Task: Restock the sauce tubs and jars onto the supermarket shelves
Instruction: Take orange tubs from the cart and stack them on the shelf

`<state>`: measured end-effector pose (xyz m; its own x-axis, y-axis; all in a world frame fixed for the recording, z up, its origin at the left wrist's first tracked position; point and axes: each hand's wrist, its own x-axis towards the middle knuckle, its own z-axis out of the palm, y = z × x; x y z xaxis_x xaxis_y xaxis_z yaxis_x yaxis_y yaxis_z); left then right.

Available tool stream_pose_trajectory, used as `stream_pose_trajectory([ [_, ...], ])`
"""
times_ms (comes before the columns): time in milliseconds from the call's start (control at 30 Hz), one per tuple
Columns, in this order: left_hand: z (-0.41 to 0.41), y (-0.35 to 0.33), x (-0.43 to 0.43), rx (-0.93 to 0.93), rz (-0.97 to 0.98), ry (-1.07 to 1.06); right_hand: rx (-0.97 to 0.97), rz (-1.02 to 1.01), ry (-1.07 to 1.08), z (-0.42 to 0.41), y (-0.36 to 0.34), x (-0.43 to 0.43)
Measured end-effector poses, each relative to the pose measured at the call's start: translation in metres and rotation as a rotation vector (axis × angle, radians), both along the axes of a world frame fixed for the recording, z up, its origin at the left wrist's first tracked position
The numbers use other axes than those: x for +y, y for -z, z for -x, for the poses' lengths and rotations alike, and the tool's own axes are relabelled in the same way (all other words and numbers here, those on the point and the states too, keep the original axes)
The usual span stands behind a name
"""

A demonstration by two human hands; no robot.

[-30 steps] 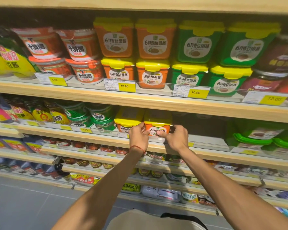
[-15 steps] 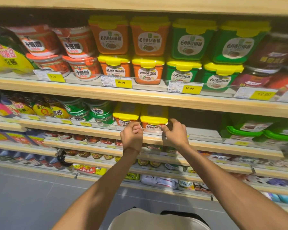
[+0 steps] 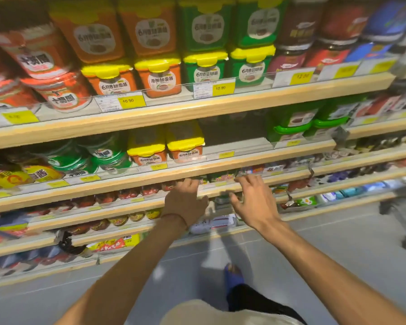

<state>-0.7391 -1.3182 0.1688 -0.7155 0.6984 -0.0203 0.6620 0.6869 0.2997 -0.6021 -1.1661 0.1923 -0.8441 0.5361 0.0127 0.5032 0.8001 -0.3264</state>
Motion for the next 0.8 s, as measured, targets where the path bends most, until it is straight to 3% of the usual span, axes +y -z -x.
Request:
stream_pose_trajectory([
  [133, -0.038, 0.008, 0.002, -0.035, 0.168, 0.187, -0.103, 0.002, 0.152, -0.059, 0.014, -0.022],
  [400, -0.122, 0.029, 0.052, -0.084, 0.196, 0.466, -0.129, 0.058, 0.482, -0.178, 0.029, -0.024],
  [800, -0.286, 0.032, 0.252, 0.023, 0.27, 0.76, -0.049, 0.046, 0.768, -0.349, 0.051, 0.118],
])
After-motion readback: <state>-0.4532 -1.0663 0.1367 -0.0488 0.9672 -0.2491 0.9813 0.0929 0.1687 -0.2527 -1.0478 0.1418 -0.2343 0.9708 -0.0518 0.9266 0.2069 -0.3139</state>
